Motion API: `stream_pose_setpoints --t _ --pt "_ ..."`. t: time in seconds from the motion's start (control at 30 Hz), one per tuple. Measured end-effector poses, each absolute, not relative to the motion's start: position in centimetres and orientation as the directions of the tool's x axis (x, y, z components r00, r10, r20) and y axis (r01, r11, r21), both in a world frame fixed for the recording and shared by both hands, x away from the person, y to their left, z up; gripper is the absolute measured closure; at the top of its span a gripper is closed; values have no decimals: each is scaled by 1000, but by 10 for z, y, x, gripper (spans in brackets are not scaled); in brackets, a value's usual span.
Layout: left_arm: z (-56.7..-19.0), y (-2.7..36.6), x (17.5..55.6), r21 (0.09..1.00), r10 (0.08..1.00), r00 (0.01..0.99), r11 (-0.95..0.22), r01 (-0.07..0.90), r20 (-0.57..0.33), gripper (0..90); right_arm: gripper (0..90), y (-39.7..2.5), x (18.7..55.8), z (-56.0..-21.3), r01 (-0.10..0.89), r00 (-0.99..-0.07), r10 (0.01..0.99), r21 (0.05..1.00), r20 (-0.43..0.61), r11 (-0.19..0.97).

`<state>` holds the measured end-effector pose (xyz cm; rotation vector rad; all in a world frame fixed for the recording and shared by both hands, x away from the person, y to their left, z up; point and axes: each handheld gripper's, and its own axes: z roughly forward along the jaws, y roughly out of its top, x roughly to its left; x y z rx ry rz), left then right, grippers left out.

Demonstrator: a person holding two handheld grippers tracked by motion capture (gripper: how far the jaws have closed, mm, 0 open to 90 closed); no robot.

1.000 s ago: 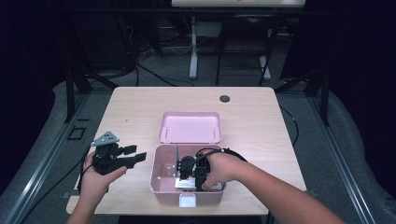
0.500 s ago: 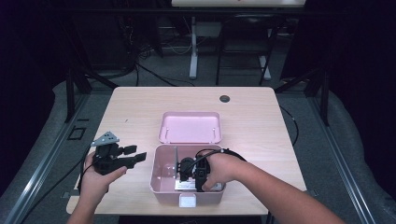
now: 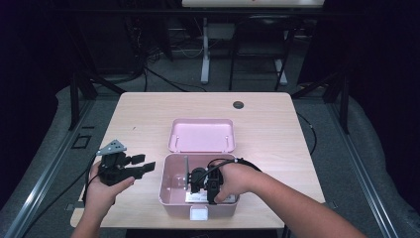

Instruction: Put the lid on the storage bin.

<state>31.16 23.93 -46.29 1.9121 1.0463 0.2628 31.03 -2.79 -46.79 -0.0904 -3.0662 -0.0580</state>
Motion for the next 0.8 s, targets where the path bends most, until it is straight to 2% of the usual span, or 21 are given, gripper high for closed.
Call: stream_pose_setpoints --t 0.5,0.8 --pt "-463 239 311 793 752 621 -231 563 -222 440 584 -32 308 -439 92 -995 89 92 40 991" --pt "-464 237 311 792 750 625 -239 561 -217 440 563 -40 308 -418 132 -991 136 173 -8 976"
